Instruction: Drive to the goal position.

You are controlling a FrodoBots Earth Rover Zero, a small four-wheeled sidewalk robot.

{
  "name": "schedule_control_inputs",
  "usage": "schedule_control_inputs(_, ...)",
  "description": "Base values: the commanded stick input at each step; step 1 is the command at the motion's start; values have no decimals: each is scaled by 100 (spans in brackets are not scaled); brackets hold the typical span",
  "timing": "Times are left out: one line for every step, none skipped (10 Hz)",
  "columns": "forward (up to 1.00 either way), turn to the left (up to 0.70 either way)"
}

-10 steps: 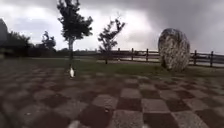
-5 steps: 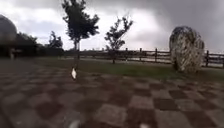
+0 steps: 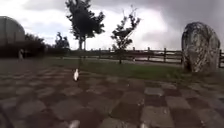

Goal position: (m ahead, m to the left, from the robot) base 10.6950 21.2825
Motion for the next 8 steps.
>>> schedule_control_inputs(70,27)
schedule_control_inputs(70,27)
schedule_control_inputs(70,27)
schedule_control_inputs(70,27)
schedule_control_inputs(70,27)
schedule_control_inputs(70,27)
schedule_control_inputs(70,27)
schedule_control_inputs(70,27)
